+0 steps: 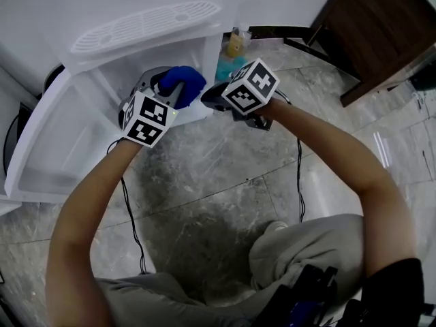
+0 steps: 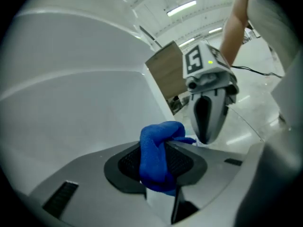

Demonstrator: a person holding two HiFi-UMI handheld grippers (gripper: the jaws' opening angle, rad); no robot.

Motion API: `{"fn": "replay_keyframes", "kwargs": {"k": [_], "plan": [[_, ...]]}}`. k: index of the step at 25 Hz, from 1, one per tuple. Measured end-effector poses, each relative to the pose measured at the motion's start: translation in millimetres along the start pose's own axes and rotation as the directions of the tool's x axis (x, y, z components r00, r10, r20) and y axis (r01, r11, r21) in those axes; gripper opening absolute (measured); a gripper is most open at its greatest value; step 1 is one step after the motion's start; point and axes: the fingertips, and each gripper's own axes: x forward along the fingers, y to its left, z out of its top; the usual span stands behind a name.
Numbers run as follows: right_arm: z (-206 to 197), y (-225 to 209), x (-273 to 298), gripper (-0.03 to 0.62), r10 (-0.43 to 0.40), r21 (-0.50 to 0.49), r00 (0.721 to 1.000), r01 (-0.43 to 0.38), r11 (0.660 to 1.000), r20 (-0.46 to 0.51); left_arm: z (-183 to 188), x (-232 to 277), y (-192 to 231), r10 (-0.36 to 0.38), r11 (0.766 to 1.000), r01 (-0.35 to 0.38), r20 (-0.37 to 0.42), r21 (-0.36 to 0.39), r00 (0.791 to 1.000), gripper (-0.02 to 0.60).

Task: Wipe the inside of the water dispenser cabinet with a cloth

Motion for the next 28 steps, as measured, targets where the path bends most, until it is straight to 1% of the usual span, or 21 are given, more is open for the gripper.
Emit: {"fn": "replay_keyframes", "kwargs": {"k": [3,5,6,7,9,12,14,17,19,20,21,24,25,28], "plan": [[-15.5,0.4,3.7,-0.002,-0.019,-0.106,0.998,0.012,0.994,-0.062,11.3,16.8,23.5,0.08,0.991,-0.077,0.03,-0.109,0.996,0.124],[-31.0,0.4,7.4,-0.002,-0.018,-0.135,0.994,0.003,0.991,-0.106,23.5,22.0,41.1,0.142,0.98,-0.13,0.069,-0.15,0.988,0.124],[-39.5,1.3,9.7,-0.002,-0.012,-0.143,0.992,-0.006,0.99,-0.127,30.3,22.0,49.7,0.173,0.974,-0.155,0.101,-0.164,0.98,0.124],[-48.2,2.2,11.9,-0.002,-0.005,-0.149,0.989,-0.017,0.989,-0.147,37.6,21.0,58.3,0.203,0.967,-0.176,0.141,-0.185,0.969,0.124],[-65.7,3.6,15.3,-0.002,0.01,-0.159,0.983,-0.04,0.986,-0.185,52.7,18.7,74.8,0.265,0.945,-0.208,0.218,-0.252,0.939,0.124],[-87.6,4.8,18.4,-0.002,0.038,-0.161,0.974,-0.075,0.984,-0.223,72.7,21.5,91.7,0.343,0.907,-0.237,0.281,-0.349,0.896,0.124],[-96.9,7.1,20.7,-0.002,0.067,-0.145,0.97,-0.103,0.984,-0.235,81.4,25.0,96.5,0.4,0.881,-0.275,0.295,-0.386,0.868,0.124],[-104.8,12.5,25.5,-0.002,0.098,-0.133,0.966,-0.132,0.982,-0.239,82.6,27.5,101.2,0.491,0.82,-0.325,0.289,-0.47,0.822,0.124],[-109.2,16.0,27.5,-0.002,0.103,-0.153,0.962,-0.144,0.978,-0.252,80.3,30.3,108.6,0.529,0.783,-0.332,0.281,-0.526,0.801,0.123],[-112.2,18.1,27.9,-0.002,0.106,-0.163,0.96,-0.151,0.975,-0.261,79.5,32.1,113.2,0.541,0.769,-0.331,0.28,-0.547,0.793,0.123],[-115.9,20.5,27.7,-0.002,0.11,-0.167,0.957,-0.159,0.973,-0.27,79.2,34.0,117.1,0.55,0.761,-0.333,0.281,-0.557,0.787,0.121],[-129.1,30.2,25.1,-0.002,0.132,-0.157,0.948,-0.183,0.97,-0.289,76.5,42.1,124.9,0.567,0.758,-0.353,0.285,-0.549,0.773,0.121],[-133.4,34.5,23.5,-0.002,0.141,-0.154,0.946,-0.192,0.969,-0.291,74.8,45.1,127.8,0.574,0.752,-0.36,0.281,-0.552,0.769,0.121],[-147.4,48.2,15.9,-0.002,0.163,-0.149,0.938,-0.216,0.965,-0.307,70.7,53.2,140.0,0.603,0.72,-0.373,0.261,-0.585,0.754,0.12]]}}
